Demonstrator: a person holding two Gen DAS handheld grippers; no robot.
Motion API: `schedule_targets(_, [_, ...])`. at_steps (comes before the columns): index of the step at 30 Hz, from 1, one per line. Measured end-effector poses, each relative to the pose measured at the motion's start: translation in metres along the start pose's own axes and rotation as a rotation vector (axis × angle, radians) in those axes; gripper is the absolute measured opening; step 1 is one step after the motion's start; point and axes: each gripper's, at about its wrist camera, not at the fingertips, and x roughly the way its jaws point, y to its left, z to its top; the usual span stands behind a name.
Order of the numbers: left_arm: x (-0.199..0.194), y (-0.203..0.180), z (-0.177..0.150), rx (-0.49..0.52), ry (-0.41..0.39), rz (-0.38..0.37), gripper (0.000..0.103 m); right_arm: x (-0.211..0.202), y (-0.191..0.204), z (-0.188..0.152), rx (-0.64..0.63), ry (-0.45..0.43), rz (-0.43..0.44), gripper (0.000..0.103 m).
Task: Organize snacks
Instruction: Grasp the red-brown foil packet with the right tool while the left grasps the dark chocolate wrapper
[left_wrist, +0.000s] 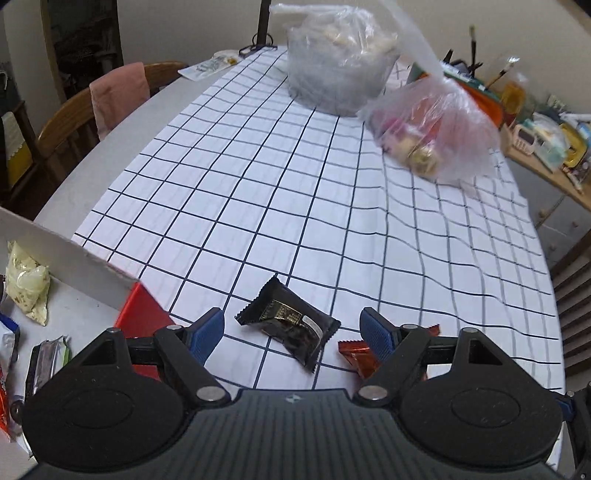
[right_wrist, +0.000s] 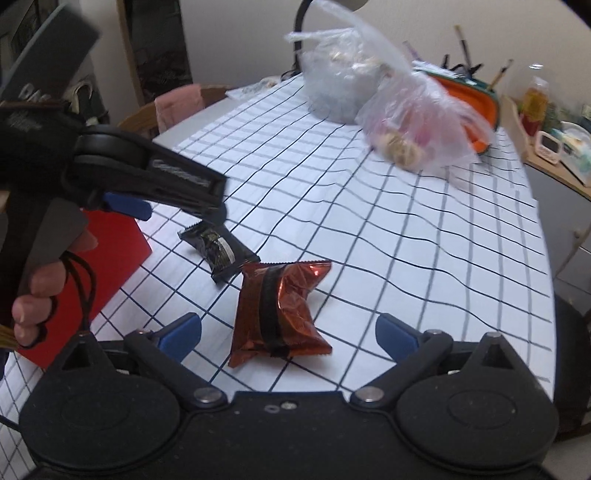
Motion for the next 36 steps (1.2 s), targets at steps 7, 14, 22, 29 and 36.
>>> schedule_targets(7, [0.038,-0.004,0.011,-0.024,0.054,0.068,0.08,0.035,-0.001,0.006,-0.029,0.042,0.012,0.098])
schedule_targets(14, [0.065,-0.002,0.019,-0.078,0.126,0.077,0.08,0.059,0.001,0.005,-0.037,0.068,0.017,0.093])
schedule_targets(22, [0.084,0.002,0.022,-0.107,0.181,0.097,0.08,0.07,0.006,0.005,-0.059,0.084,0.015,0.083])
schedule_targets(29, [0.087,-0.004,0.021,-0.065,0.179,0.12,0.069,0.072,0.008,0.004,-0.06,0.09,0.028,0.06])
schedule_targets(36, [0.081,-0.002,0.017,-0.052,0.167,0.114,0.056,0.067,0.006,0.002,-0.04,0.079,0.036,0.05])
